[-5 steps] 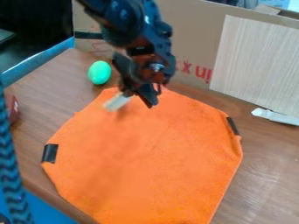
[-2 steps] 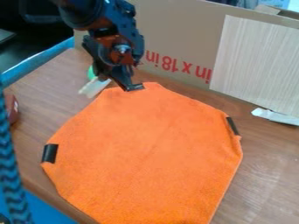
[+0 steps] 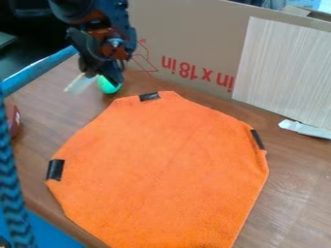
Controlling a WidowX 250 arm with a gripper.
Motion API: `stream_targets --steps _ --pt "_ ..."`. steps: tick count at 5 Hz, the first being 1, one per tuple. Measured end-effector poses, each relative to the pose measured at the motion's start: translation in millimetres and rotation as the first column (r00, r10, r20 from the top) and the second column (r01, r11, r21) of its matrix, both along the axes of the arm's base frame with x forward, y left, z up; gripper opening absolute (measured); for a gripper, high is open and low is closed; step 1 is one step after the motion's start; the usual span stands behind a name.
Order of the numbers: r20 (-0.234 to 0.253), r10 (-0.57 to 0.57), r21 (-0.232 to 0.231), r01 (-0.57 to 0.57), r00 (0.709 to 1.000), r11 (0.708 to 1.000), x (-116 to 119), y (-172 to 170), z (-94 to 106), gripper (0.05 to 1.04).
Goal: Remove objects from the cloth
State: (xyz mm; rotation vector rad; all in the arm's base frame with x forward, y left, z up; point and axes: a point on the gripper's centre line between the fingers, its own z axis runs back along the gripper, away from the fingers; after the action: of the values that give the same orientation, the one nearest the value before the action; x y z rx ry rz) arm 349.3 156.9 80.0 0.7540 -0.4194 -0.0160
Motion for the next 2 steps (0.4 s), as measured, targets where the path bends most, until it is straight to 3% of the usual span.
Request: stream_targets --steps 2 --pt "-0.001 0.115 0.020 -0.115 0.993 0.993 -4.0 49.1 -1.4 0.068"
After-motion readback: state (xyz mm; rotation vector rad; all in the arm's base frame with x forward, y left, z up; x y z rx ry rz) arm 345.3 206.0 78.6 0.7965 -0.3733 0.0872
